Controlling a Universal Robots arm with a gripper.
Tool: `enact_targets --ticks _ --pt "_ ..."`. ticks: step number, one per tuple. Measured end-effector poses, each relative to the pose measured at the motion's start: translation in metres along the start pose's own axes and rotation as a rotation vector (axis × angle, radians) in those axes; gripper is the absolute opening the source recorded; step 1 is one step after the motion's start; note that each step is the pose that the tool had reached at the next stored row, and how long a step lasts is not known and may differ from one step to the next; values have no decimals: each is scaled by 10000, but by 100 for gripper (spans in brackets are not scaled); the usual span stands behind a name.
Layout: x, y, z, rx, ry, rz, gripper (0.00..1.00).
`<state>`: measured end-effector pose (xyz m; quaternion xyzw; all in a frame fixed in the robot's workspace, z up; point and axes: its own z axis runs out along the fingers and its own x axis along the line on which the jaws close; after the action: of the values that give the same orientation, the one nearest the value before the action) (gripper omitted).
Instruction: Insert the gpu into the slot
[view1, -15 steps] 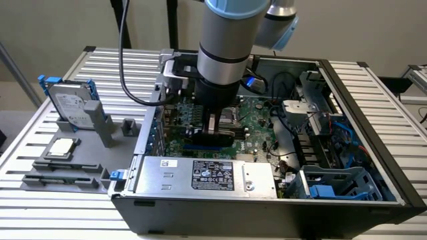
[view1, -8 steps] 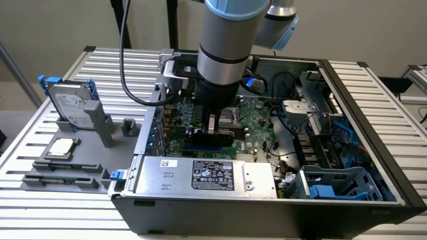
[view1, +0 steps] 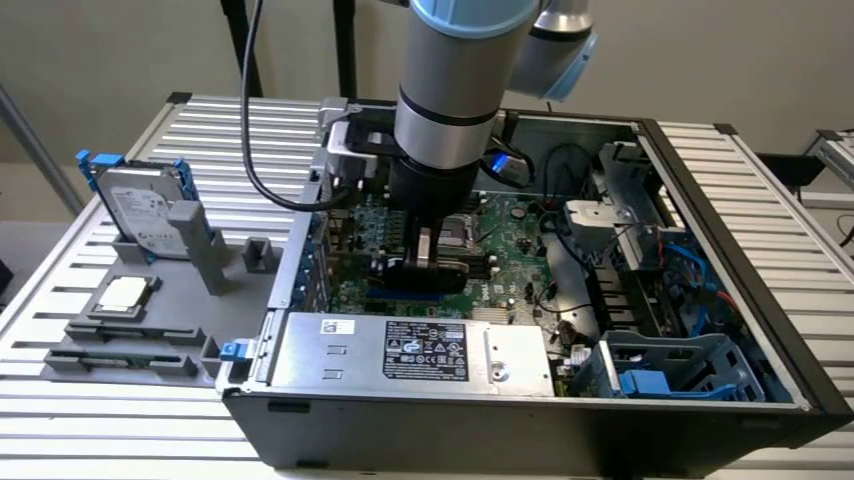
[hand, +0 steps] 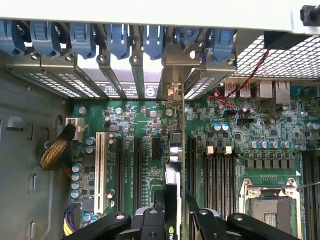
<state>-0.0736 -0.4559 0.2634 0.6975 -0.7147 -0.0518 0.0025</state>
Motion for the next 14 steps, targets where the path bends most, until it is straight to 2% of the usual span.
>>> enact_targets --ticks 2,14 --pt "1 0 3 -2 14 -22 26" --pt "4 -10 53 -2 13 -31 26"
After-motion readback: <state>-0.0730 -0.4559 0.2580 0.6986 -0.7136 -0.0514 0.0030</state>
